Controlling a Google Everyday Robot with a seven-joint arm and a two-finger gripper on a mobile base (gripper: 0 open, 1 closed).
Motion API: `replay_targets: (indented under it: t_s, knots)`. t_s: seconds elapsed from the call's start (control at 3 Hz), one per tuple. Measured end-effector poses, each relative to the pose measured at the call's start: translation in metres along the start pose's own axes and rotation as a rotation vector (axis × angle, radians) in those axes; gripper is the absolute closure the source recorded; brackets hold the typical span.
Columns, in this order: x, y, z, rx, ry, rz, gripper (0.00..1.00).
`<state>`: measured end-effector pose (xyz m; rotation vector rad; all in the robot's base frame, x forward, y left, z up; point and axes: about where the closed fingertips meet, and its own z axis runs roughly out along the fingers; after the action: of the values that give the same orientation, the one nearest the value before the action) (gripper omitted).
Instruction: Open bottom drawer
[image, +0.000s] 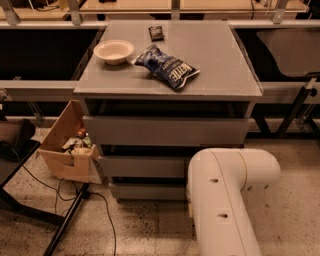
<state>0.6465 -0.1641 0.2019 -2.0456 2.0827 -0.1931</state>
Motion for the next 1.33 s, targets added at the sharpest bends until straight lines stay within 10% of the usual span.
replay_targets:
  t_s: [1.33]
  knots:
    - [0.022,0.020,0.012,-0.051,0.027,0.044,0.96]
